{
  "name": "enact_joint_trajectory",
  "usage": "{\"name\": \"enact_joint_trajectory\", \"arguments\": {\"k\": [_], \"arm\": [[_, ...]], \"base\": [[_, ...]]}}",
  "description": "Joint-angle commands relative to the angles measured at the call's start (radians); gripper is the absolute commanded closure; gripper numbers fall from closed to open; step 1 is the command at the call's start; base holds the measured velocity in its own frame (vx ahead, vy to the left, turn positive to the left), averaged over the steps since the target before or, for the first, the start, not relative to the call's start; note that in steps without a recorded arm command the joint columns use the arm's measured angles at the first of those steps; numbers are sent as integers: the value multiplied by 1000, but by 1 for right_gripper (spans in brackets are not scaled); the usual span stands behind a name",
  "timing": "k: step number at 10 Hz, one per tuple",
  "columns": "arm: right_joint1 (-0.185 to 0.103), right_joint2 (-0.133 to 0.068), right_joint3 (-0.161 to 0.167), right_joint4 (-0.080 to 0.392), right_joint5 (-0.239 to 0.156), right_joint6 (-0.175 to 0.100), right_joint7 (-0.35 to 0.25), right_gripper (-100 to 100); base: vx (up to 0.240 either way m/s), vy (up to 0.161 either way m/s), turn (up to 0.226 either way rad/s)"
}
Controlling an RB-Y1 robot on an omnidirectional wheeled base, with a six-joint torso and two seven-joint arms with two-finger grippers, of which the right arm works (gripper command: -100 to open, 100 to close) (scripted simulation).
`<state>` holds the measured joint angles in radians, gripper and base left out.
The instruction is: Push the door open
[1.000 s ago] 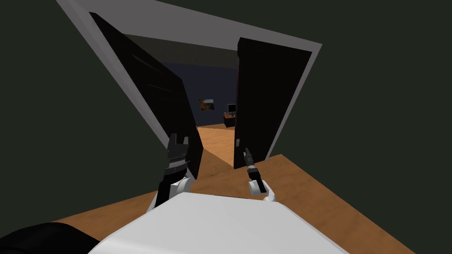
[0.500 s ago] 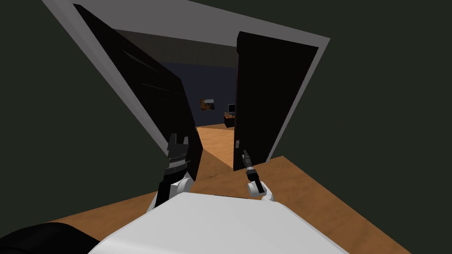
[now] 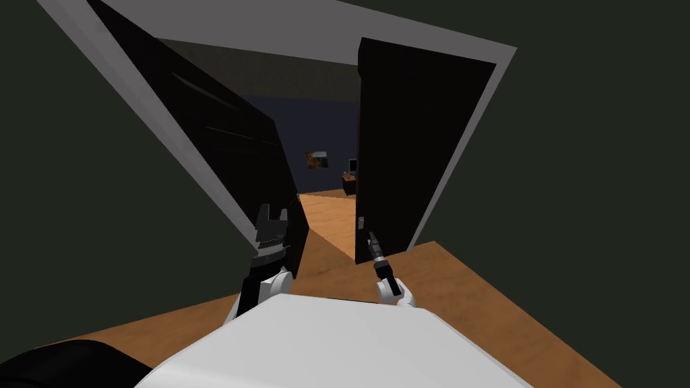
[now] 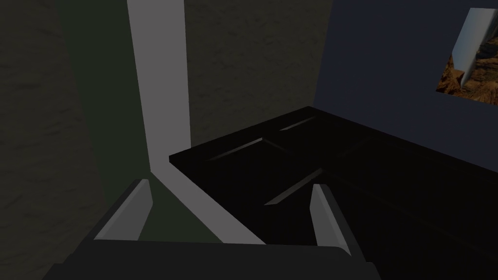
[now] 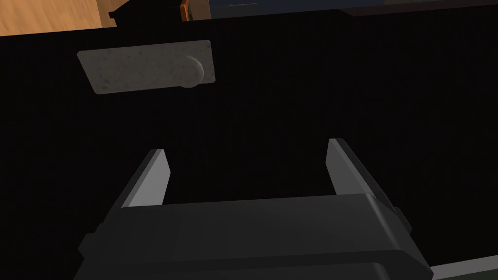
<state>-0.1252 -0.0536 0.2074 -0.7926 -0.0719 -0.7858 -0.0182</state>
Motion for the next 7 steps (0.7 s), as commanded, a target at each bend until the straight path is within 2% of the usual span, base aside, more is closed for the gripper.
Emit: {"name": "enact_joint_trajectory", "arguments": {"k": [1, 7], "arm": [[-19, 3, 4, 47, 0, -7, -3, -100], [-61, 17, 18, 158, 2, -18, -8, -100]], "base": [[83, -53, 22], [61, -41, 21]]}}
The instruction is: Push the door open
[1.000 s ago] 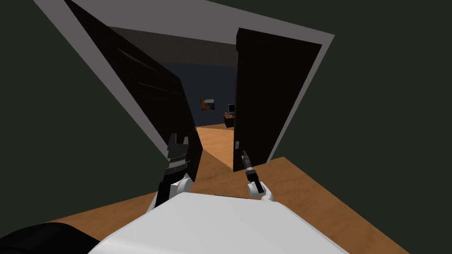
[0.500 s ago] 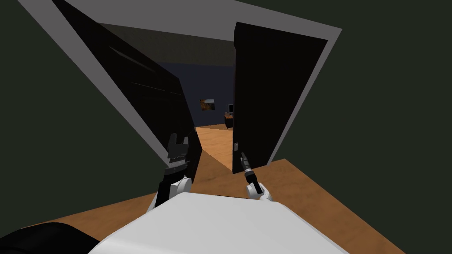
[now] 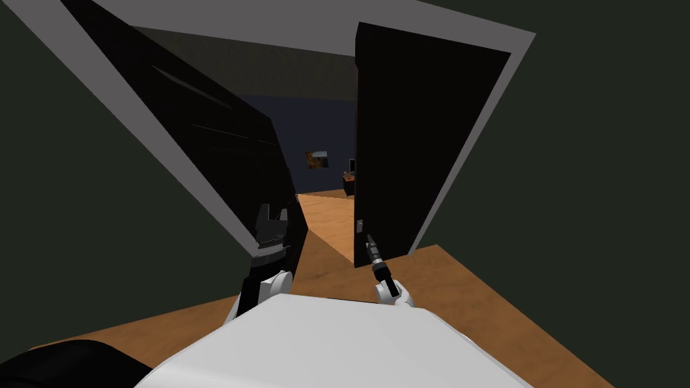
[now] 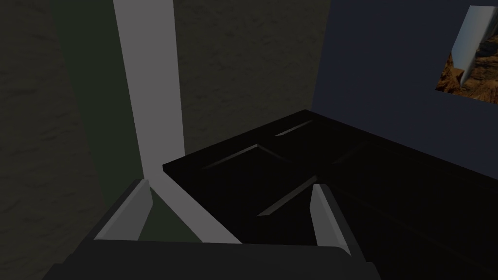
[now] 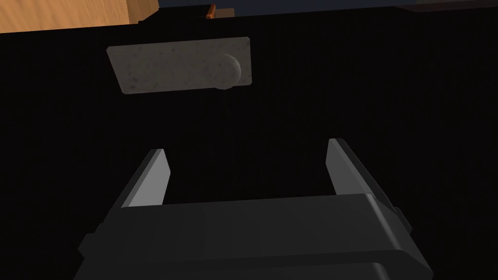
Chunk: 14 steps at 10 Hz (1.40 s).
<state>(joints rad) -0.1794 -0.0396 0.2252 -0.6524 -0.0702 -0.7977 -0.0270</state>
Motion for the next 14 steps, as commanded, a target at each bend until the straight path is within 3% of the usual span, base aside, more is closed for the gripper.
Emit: {"name": "enact_joint_trajectory", "arguments": {"k": [1, 4, 6, 9, 13, 14], "arm": [[-12, 6, 2, 32, 0, -8, 0, -100], [-22, 9, 4, 56, 0, -11, -1, -100], [-21, -5, 0, 64, -1, -18, 1, -100], [-19, -10, -5, 69, -2, -24, 3, -100], [-15, 7, -14, 77, -4, -34, 7, -100], [-17, 3, -13, 78, -4, -34, 7, -100]], "base": [[40, -36, 12], [37, -23, 13], [134, 34, 29], [177, 33, 22], [207, 27, 31], [80, 21, -7]]}}
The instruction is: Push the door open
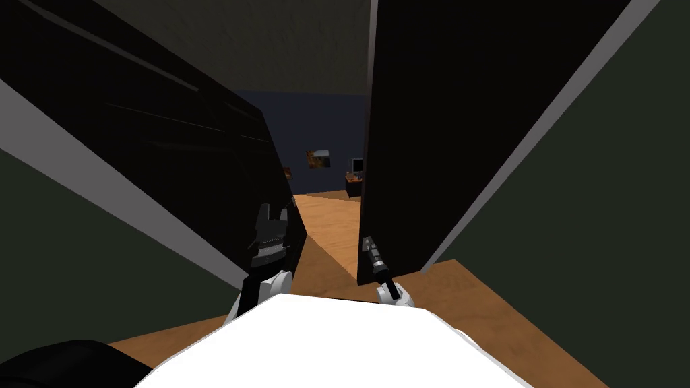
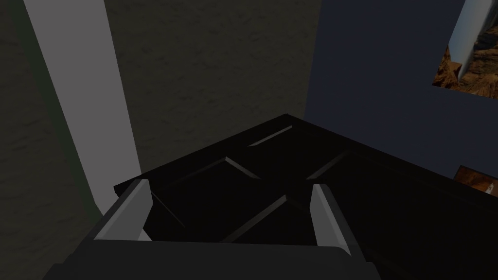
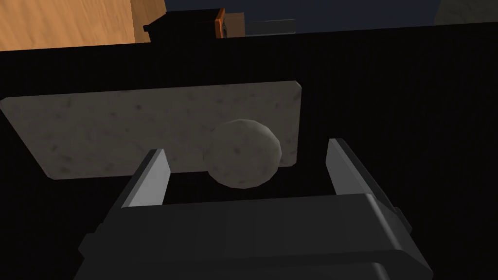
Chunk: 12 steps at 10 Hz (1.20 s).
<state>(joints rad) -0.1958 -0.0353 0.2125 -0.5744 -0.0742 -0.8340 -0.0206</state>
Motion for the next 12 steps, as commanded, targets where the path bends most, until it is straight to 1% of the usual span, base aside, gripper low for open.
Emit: {"name": "enact_joint_trajectory", "arguments": {"k": [1, 6, 7, 8, 12], "arm": [[0, -1, 0, 0, 0, 3, 0, 100], [0, -1, 0, 0, 0, 3, 0, 100], [-1, -11, -11, 3, -1, 5, 1, 100], [-1, -13, -13, 4, -1, 5, 1, 100], [-4, -31, -41, 9, -4, 5, 1, 100]], "base": [[-17, -4, 3], [-13, -4, 2], [105, 49, -45], [142, 59, -61], [172, 83, -56]]}}
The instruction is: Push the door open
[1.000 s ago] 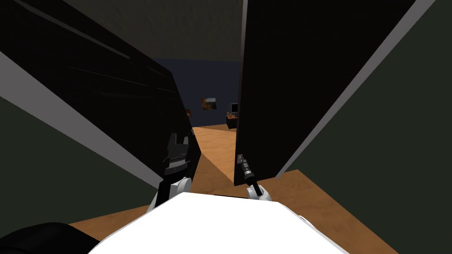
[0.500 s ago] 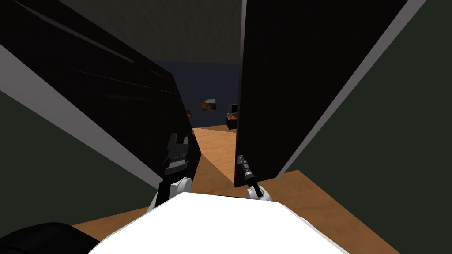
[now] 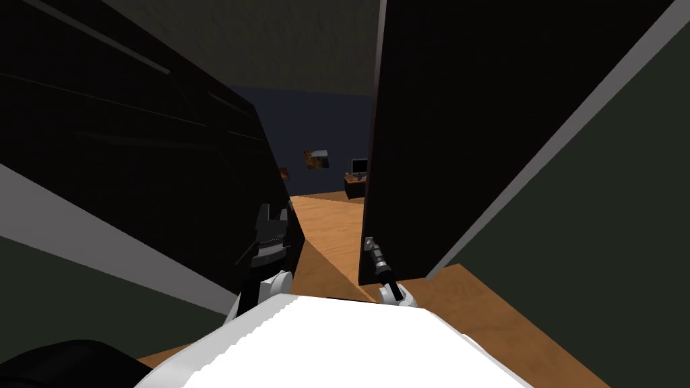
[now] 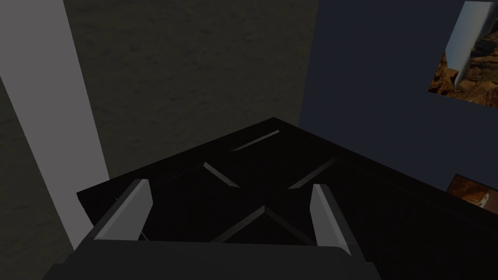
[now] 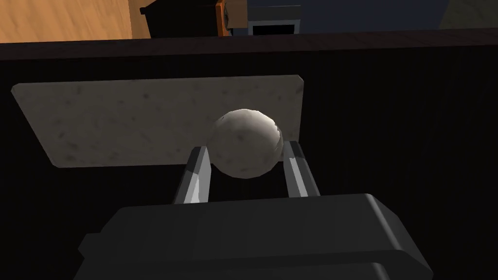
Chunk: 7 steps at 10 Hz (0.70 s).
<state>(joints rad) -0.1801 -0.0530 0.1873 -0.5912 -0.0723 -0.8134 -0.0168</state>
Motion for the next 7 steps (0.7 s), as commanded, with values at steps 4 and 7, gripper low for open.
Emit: {"name": "enact_joint_trajectory", "arguments": {"k": [4, 7], "arm": [[7, -21, -20, -33, -6, 14, -1, -100], [10, -17, -21, -36, -8, 17, -2, -100]], "base": [[72, 36, -59], [-203, 41, -42]]}}
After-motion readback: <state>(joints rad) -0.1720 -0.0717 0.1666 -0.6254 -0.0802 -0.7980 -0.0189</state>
